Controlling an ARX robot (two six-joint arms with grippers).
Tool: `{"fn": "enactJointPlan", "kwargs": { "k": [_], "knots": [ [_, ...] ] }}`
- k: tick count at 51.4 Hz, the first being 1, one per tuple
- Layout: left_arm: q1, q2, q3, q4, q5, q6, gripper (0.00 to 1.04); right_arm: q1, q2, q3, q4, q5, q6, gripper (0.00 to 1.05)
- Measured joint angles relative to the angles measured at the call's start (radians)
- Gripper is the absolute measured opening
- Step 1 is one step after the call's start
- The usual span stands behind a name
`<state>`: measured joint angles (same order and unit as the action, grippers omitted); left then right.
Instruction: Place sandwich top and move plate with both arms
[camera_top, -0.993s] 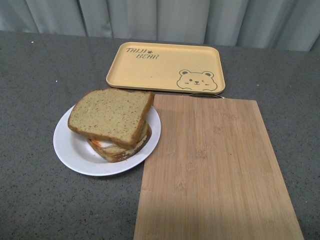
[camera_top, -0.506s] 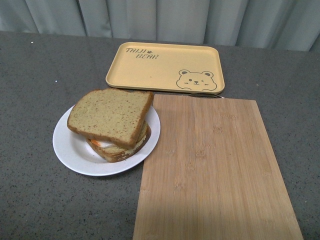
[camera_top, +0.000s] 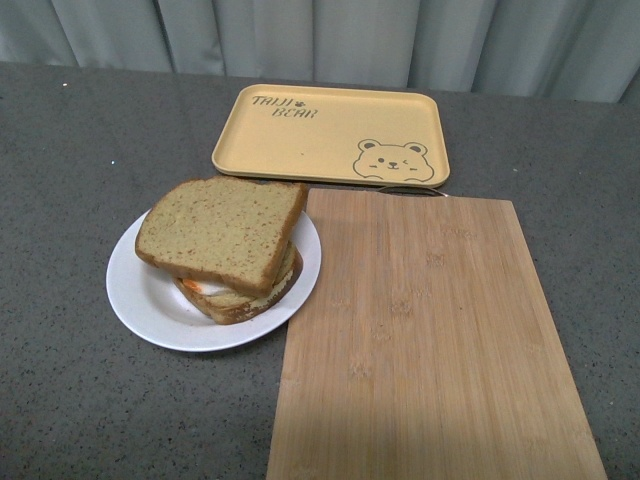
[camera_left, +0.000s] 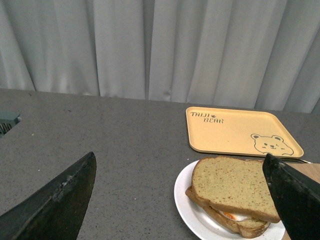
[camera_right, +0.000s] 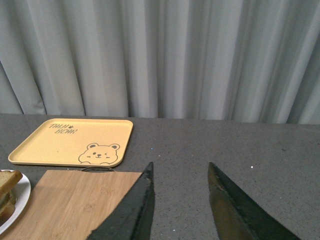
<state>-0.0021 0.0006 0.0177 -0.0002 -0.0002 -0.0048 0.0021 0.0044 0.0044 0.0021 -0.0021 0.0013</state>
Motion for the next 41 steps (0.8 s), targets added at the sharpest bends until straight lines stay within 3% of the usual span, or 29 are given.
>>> {"fn": "enactJointPlan", "kwargs": {
  "k": [8,14,20,26,41],
  "knots": [
    [0.000,0.000,0.000,0.000,0.000,0.000,0.98,0.000,0.000,0.000,0.000,0.000,0.000,0.60],
    [-0.010,0.128,0.052,-0.130,-0.121,-0.140,0.98,0.000,0.000,0.000,0.000,0.000,0.000,0.78],
    [-0.040,0.370,0.059,-0.011,-0.159,-0.298,0.98,0.000,0.000,0.000,0.000,0.000,0.000,0.97],
    [-0.057,0.636,0.098,0.167,-0.119,-0.419,0.98,0.000,0.000,0.000,0.000,0.000,0.000,0.95],
    [-0.045,1.409,0.245,0.516,0.093,-0.706,0.98,0.000,0.000,0.000,0.000,0.000,0.000,0.95]
  ]
}}
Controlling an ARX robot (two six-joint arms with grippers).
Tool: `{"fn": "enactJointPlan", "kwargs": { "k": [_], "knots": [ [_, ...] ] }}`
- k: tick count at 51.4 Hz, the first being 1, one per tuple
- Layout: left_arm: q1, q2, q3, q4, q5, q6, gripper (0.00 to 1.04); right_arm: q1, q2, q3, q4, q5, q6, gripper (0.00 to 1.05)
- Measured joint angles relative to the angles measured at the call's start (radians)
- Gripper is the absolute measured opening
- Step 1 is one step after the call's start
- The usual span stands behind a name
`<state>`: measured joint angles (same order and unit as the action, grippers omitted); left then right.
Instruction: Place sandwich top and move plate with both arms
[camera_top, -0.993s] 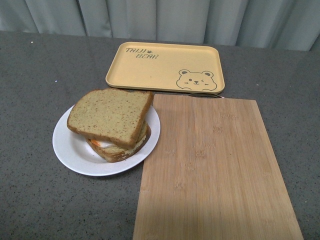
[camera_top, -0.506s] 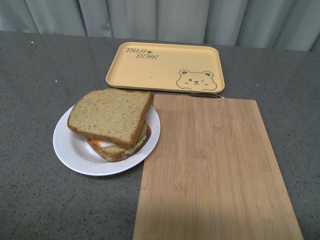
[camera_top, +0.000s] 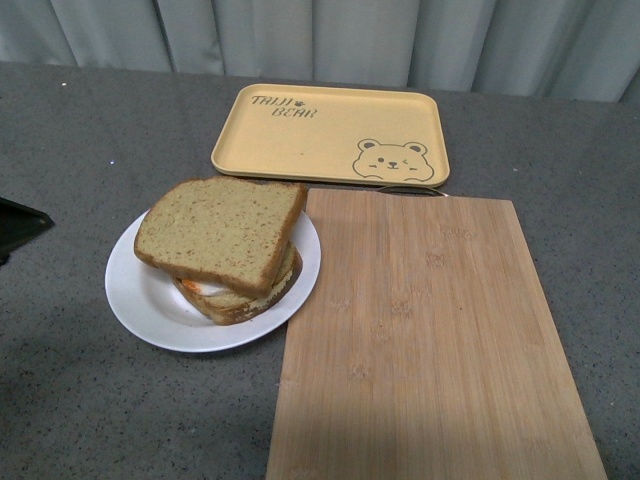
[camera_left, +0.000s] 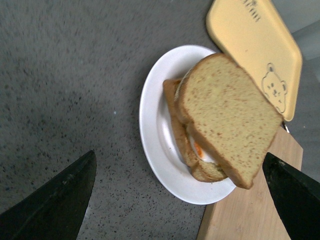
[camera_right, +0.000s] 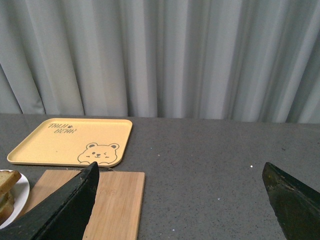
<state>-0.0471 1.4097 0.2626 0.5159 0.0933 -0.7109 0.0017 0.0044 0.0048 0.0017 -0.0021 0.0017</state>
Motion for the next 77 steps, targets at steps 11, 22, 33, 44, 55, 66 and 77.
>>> {"fn": "enactJointPlan", "kwargs": {
  "k": [11,22,33,44,55,66,77],
  "knots": [
    [-0.006,0.314,0.109,0.095,0.044,-0.131,0.98,0.000,0.000,0.000,0.000,0.000,0.000,0.95],
    [-0.035,0.484,0.171,0.140,0.076,-0.189,0.98,0.000,0.000,0.000,0.000,0.000,0.000,0.95],
    [-0.068,0.550,0.182,0.173,0.092,-0.211,0.98,0.000,0.000,0.000,0.000,0.000,0.000,0.95],
    [-0.067,0.630,0.245,0.183,0.100,-0.228,0.59,0.000,0.000,0.000,0.000,0.000,0.000,0.95],
    [-0.048,0.661,0.266,0.187,0.118,-0.249,0.24,0.000,0.000,0.000,0.000,0.000,0.000,0.95],
    [-0.034,0.650,0.262,0.233,0.178,-0.285,0.05,0.000,0.000,0.000,0.000,0.000,0.000,0.95],
    [-0.027,0.612,0.218,0.335,0.216,-0.366,0.04,0.000,0.000,0.000,0.000,0.000,0.000,0.95]
  ]
}}
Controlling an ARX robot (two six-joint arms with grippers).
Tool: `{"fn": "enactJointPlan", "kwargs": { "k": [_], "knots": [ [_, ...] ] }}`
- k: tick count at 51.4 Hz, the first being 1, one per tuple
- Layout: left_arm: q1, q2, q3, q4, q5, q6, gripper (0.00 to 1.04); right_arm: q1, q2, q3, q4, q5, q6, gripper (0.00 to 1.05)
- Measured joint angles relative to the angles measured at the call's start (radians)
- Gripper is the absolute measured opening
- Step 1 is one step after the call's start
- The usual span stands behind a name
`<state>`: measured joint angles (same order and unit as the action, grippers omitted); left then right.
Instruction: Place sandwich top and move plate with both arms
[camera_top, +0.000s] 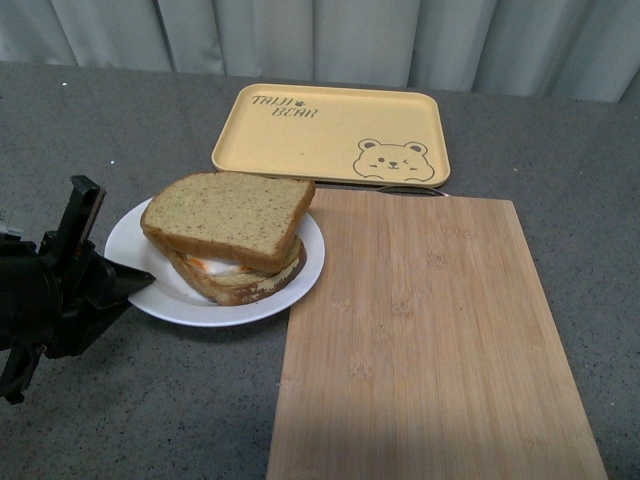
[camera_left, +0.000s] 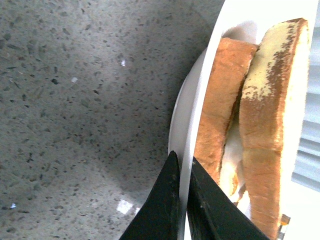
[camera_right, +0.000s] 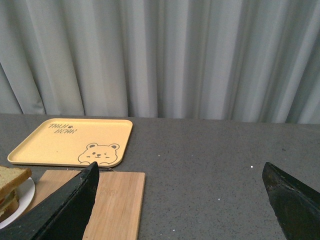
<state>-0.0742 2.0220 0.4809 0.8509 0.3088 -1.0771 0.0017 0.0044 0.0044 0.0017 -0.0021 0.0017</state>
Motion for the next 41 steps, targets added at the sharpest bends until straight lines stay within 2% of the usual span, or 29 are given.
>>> {"fn": "enactJointPlan", "kwargs": {
  "k": [12,15,28,41],
  "knots": [
    [-0.001,-0.018,-0.064,0.283,0.050,-0.150,0.04,0.000,0.000,0.000,0.000,0.000,0.000,0.95],
    [-0.007,-0.025,-0.052,0.314,0.057,-0.170,0.04,0.000,0.000,0.000,0.000,0.000,0.000,0.95],
    [-0.081,0.002,0.113,0.215,0.047,-0.188,0.04,0.000,0.000,0.000,0.000,0.000,0.000,0.95],
    [-0.145,0.126,0.375,0.087,0.018,-0.183,0.04,0.000,0.000,0.000,0.000,0.000,0.000,0.95]
  ]
}}
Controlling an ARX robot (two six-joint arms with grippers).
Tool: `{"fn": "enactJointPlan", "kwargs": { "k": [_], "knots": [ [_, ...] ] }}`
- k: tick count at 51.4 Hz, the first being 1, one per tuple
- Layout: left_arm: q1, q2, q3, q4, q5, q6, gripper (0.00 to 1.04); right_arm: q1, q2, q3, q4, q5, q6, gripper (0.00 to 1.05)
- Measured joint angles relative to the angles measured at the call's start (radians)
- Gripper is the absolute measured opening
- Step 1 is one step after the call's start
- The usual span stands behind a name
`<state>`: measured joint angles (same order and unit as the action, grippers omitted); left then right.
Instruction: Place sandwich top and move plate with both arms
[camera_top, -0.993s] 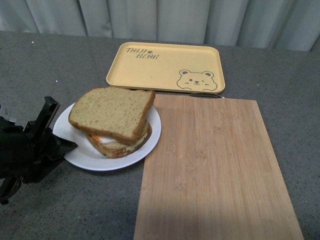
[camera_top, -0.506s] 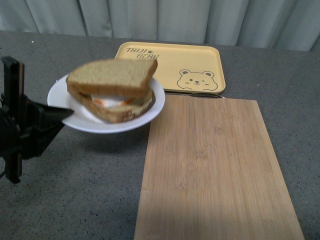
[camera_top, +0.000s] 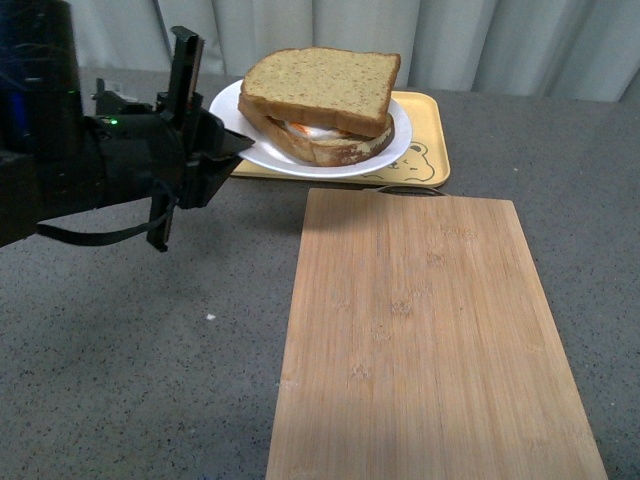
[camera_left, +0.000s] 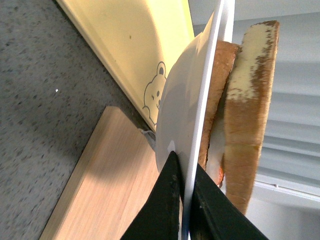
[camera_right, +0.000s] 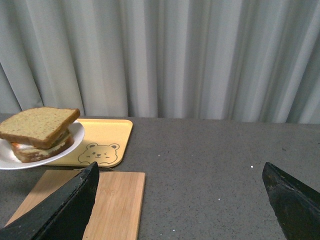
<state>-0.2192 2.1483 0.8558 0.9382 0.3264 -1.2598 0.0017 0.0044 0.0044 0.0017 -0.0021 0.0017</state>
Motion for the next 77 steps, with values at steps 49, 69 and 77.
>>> {"fn": "enactJointPlan", "kwargs": {
  "k": [49,69,77],
  "knots": [
    [-0.032,0.411,0.672,-0.329,-0.020,0.032,0.07,0.000,0.000,0.000,0.000,0.000,0.000,0.95],
    [-0.029,0.407,0.660,-0.315,-0.018,0.047,0.66,0.000,0.000,0.000,0.000,0.000,0.000,0.95],
    [-0.022,0.351,0.591,-0.312,-0.034,0.090,0.89,0.000,0.000,0.000,0.000,0.000,0.000,0.95]
  ]
}}
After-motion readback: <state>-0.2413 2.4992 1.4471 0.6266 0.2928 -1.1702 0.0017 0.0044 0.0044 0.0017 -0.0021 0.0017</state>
